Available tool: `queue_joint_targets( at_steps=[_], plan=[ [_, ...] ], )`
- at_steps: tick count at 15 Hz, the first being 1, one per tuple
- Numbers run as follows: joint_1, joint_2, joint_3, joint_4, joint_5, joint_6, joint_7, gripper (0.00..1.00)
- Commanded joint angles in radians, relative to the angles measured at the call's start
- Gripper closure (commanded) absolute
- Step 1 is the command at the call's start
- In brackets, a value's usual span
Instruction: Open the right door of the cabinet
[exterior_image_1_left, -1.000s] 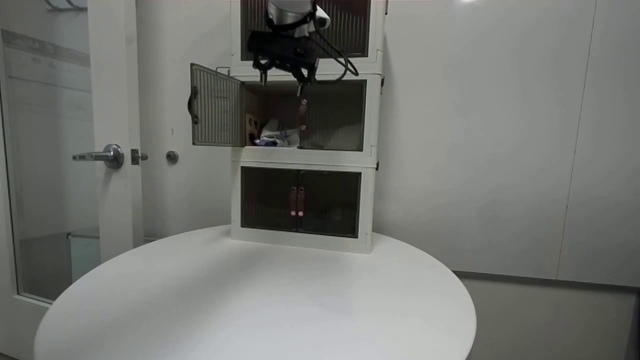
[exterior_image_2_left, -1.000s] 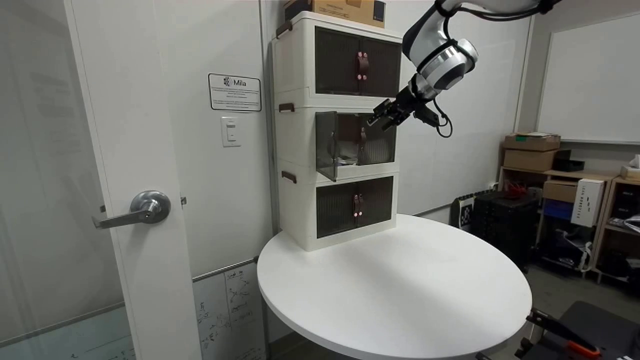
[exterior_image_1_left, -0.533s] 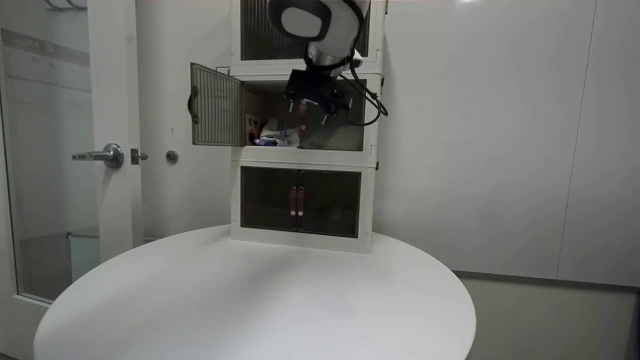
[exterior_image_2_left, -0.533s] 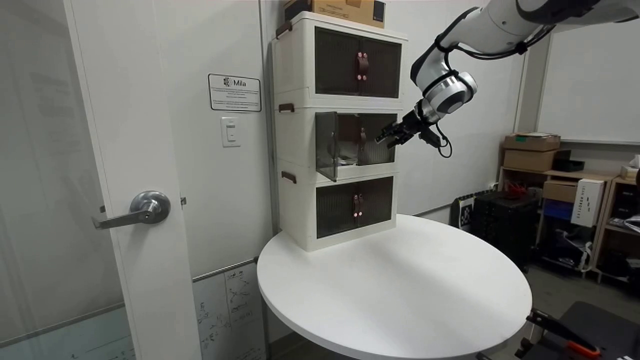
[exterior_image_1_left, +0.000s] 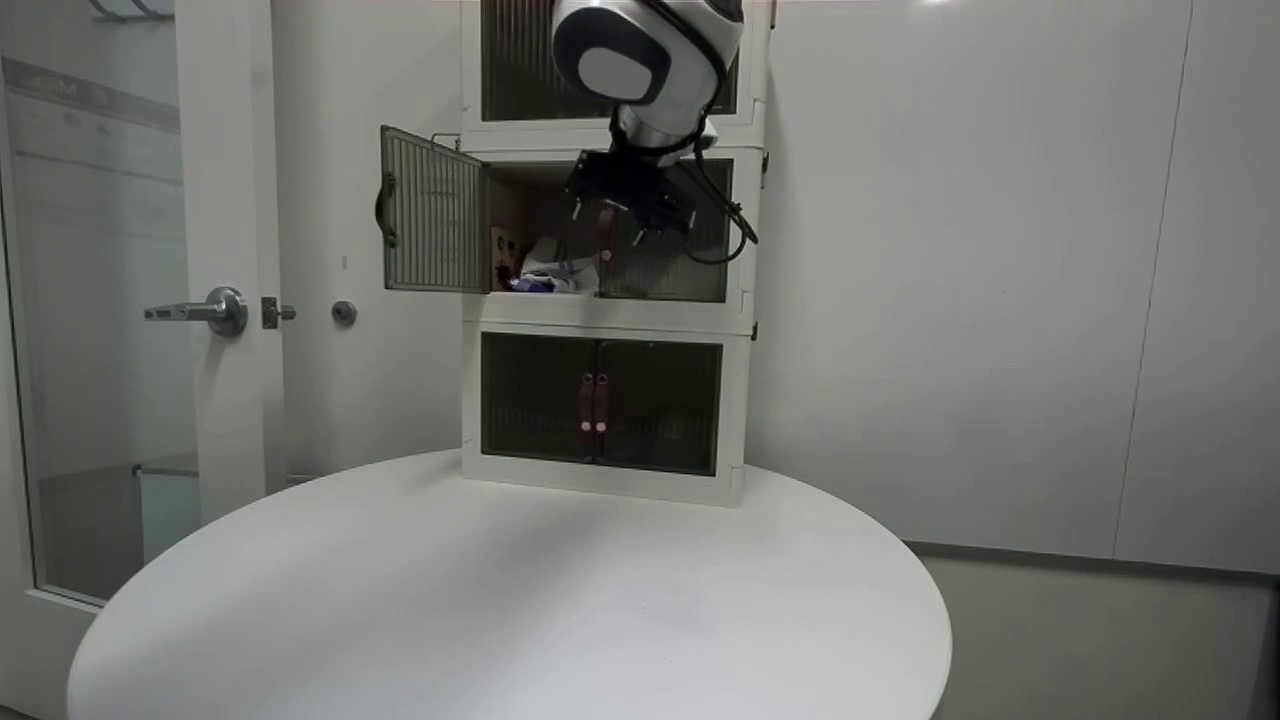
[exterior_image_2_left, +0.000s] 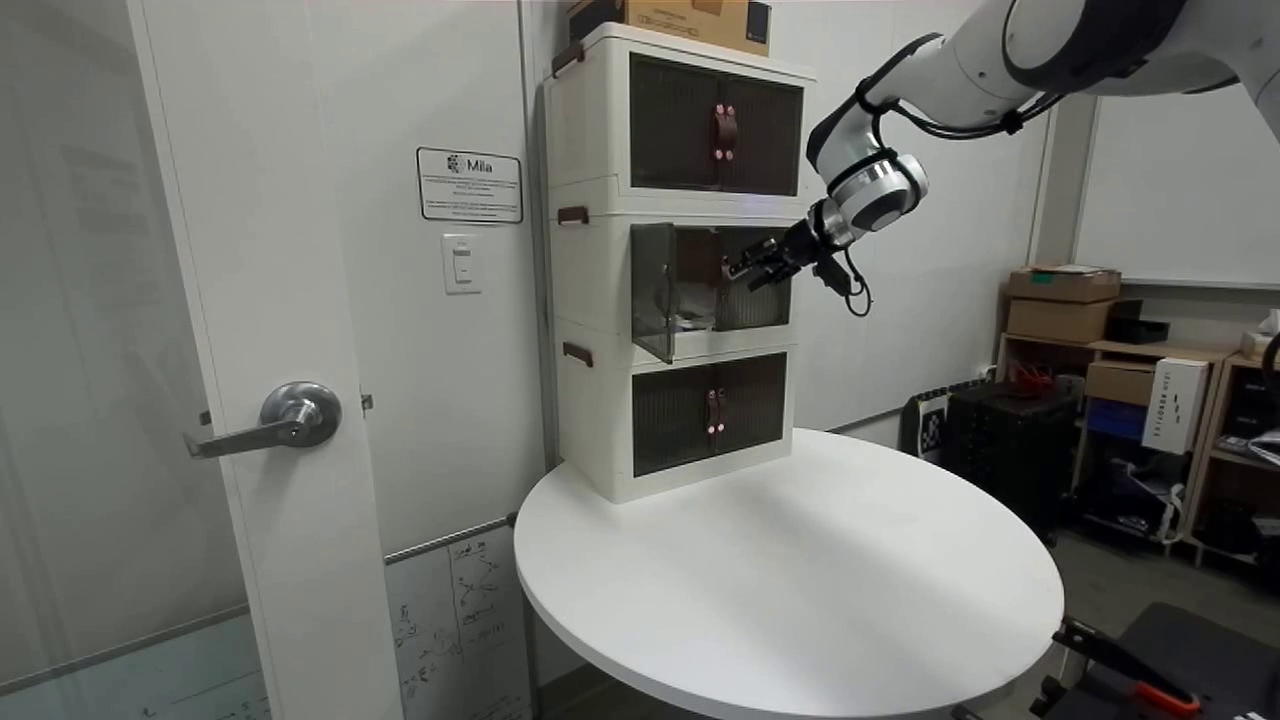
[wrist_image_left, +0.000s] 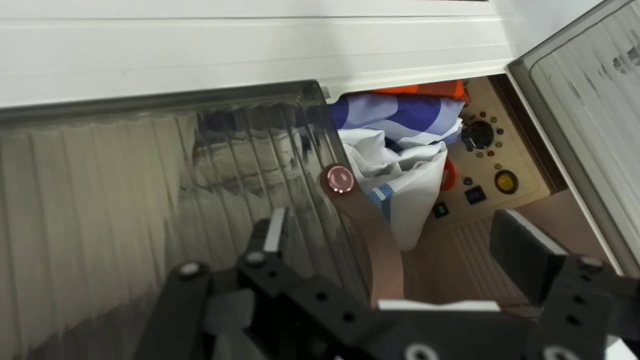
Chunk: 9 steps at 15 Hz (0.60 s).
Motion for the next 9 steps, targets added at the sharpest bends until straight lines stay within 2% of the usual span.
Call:
queue_joint_targets(
  at_steps=[1, 9],
  plan=[
    [-0.011, 0.064, 0.026, 0.093, 0.011, -0.028, -0.007, 0.00],
    [-0.007, 0.087, 0.048, 0.134, 0.000, -0.021, -0.055, 0.00]
  ],
)
